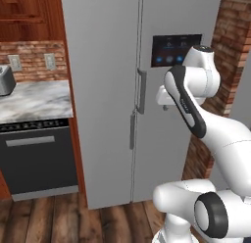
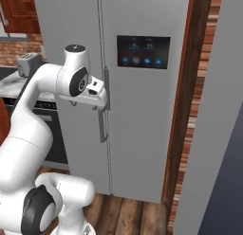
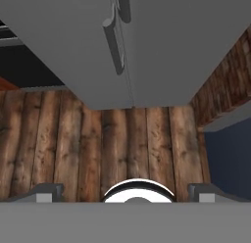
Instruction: Retrieve the steak from the fridge and place it on the saucepan with marinade on the stove.
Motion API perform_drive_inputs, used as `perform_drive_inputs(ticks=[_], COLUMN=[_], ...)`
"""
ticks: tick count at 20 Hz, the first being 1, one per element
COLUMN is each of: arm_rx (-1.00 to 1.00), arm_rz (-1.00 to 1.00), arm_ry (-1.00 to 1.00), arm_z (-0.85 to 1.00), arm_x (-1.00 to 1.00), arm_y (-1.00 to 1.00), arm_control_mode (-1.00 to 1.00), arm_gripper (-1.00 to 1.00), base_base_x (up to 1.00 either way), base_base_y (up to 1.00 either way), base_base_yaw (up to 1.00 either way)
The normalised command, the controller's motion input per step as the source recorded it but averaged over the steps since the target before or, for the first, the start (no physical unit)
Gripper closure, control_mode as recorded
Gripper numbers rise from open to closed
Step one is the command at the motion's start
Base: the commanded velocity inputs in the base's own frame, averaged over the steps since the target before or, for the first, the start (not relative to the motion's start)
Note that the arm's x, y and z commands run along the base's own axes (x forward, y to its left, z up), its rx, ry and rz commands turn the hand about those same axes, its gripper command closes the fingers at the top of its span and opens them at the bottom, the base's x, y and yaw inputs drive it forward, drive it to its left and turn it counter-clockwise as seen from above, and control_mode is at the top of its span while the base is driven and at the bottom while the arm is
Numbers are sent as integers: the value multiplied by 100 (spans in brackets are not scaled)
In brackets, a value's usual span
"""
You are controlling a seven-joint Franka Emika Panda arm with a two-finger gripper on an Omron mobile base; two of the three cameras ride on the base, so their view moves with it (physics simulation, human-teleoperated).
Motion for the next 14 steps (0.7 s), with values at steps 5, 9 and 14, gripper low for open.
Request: perform_drive_inputs(ticks=[5, 9, 14], arm_rx=[0, 0, 0], arm_rz=[0, 0, 0], arm_ry=[0, 0, 0], arm_z=[0, 0, 0], arm_x=[0, 0, 0], arm_y=[0, 0, 0], arm_control_mode=[100, 100, 100], arm_gripper=[-100, -100, -100], base_base_x=[-16, -4, 0], base_base_y=[7, 17, 10], base_base_yaw=[-7, -8, -2])
